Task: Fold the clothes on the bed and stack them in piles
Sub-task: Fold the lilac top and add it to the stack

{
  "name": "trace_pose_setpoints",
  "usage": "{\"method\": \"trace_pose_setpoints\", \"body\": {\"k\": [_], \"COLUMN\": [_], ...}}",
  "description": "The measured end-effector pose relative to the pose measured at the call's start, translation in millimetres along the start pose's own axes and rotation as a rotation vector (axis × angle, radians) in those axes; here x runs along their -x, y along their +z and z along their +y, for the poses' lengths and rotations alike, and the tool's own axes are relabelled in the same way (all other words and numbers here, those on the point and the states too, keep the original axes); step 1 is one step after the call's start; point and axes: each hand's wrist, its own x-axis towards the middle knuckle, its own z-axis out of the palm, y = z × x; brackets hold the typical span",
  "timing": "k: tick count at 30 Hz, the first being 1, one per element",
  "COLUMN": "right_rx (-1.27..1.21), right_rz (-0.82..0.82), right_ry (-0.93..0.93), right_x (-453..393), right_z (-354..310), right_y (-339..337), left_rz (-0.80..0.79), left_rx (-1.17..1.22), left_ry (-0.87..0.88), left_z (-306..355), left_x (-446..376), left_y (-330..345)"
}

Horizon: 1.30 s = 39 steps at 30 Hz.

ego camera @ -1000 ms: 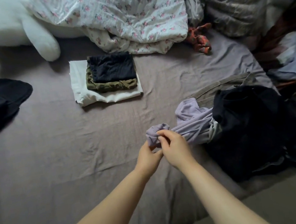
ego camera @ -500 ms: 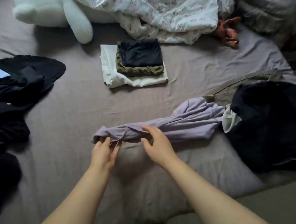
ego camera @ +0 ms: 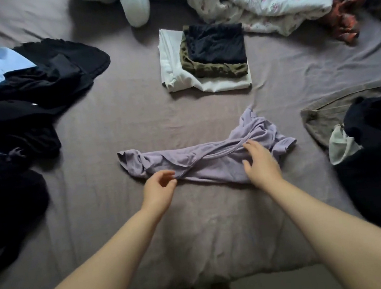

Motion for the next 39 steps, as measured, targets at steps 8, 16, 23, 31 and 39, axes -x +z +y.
{"method": "trace_pose_setpoints", "body": {"k": [8,16,23,31,39], "right_rx": [0.521,0.164,0.152,-0.093,-0.337], "right_rz": [-0.034,-0.003,-0.611,-0.249,0.097], "right_ry": [-0.245,-0.267,-0.068,0.132,0.338], "right_x": [-21,77,135,111,-37], "right_z": [-15,15,-6,-51,-5], "right_y": [8,23,37,46,5], "left_rz": [-0.27,0.116,0.238,0.194,0.099], "left_rx": [-0.672,-0.388,-0.209,-0.093,-0.318], "left_ry": [0.111,0.073,-0.014,-0.058,-0.235], "left_z": [10,3,-16,-35,-59], "left_x": [-29,-19,16,27,4], "left_y": [64,55,2,-26,-49]}}
